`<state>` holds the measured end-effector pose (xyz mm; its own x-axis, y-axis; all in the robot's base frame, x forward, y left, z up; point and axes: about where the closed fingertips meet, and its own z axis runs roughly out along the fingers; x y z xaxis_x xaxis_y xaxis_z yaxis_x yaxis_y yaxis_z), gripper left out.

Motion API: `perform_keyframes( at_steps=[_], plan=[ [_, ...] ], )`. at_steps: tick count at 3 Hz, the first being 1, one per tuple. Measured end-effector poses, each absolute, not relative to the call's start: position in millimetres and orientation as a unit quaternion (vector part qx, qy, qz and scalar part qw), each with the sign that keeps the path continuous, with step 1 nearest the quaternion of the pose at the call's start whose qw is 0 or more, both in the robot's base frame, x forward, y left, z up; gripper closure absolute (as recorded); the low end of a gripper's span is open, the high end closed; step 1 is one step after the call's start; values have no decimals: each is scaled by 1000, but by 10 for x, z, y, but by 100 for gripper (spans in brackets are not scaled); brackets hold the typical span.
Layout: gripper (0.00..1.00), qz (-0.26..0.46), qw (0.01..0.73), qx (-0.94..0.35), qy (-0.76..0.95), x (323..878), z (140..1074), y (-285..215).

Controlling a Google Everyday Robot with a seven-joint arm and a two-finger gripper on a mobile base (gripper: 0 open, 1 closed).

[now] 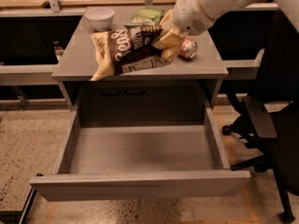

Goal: Pick brown chip bag from top drawer and place on counter

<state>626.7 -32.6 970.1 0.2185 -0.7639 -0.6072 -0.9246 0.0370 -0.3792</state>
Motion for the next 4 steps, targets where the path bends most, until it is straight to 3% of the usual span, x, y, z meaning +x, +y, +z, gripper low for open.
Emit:
perform_keyframes(
  at_steps=[2,4],
  plan=[
    [100,95,402,-623,664,6473,9416,-281],
    [100,57,474,-538,695,7532,9340,-72]
  ],
)
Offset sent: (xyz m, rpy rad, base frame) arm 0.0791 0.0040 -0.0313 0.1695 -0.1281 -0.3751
